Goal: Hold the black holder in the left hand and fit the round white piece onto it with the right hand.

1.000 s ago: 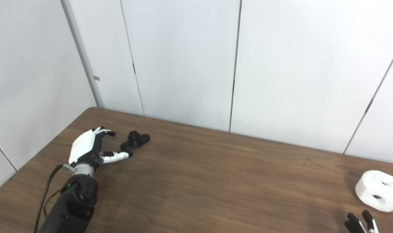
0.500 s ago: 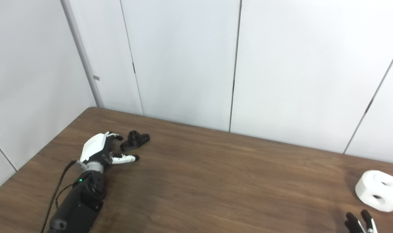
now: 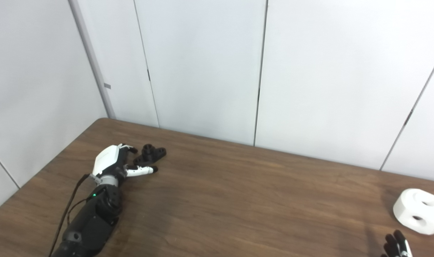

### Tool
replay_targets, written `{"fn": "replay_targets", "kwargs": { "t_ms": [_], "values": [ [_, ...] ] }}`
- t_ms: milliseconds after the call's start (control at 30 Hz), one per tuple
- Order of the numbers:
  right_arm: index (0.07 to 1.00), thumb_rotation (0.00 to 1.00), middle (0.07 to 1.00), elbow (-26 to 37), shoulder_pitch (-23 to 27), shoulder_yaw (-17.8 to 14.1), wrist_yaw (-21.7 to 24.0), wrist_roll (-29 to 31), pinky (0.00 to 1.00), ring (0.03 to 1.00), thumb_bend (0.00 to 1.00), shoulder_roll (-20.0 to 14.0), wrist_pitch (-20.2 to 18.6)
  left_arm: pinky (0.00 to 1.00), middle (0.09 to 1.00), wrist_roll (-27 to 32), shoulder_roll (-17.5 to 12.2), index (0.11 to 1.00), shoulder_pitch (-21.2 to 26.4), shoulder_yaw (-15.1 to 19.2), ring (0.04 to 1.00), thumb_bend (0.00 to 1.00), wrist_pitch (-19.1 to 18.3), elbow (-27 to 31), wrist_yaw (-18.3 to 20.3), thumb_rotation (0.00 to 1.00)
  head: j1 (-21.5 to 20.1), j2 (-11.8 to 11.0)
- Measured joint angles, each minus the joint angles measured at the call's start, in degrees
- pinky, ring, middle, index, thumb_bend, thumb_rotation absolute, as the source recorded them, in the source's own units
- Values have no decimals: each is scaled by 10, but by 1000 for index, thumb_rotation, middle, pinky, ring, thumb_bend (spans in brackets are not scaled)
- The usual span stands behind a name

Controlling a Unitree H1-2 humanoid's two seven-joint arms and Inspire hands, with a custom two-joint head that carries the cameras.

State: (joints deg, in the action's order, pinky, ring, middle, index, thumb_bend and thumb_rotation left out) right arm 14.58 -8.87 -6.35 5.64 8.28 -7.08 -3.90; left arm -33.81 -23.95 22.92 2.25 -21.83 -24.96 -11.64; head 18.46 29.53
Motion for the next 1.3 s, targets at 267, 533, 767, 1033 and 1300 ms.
{"fn": "replay_targets", "kwargs": {
  "t_ms": [267,533,767,1033,1300],
  "values": [
    [1000,965,975,-1,-1,1,1,-7,1000,979,646,-5,1,1000,937,25,-3,743,13,-2,1000,855,4,-17,-3,308,-4,1],
    [1000,977,980,0,-2,4,1,-10,1000,989,619,-5,0,1000,928,36,-8,731,21,-9,996,857,6,-30,-11,294,-4,3],
    [1000,975,984,9,-2,4,1,-10,1000,999,601,-5,0,1000,925,41,-12,722,21,-17,991,854,4,-30,-15,283,-5,4],
    [1000,968,993,15,-2,3,1,-5,1000,1000,593,-5,-1,1000,916,41,-17,651,21,-25,989,837,3,-30,-17,178,-5,8],
    [1000,973,998,31,-3,3,0,-5,1000,1000,573,-5,-5,1000,897,45,-18,516,21,-26,980,602,9,-34,-22,82,-5,10]
  ]
}}
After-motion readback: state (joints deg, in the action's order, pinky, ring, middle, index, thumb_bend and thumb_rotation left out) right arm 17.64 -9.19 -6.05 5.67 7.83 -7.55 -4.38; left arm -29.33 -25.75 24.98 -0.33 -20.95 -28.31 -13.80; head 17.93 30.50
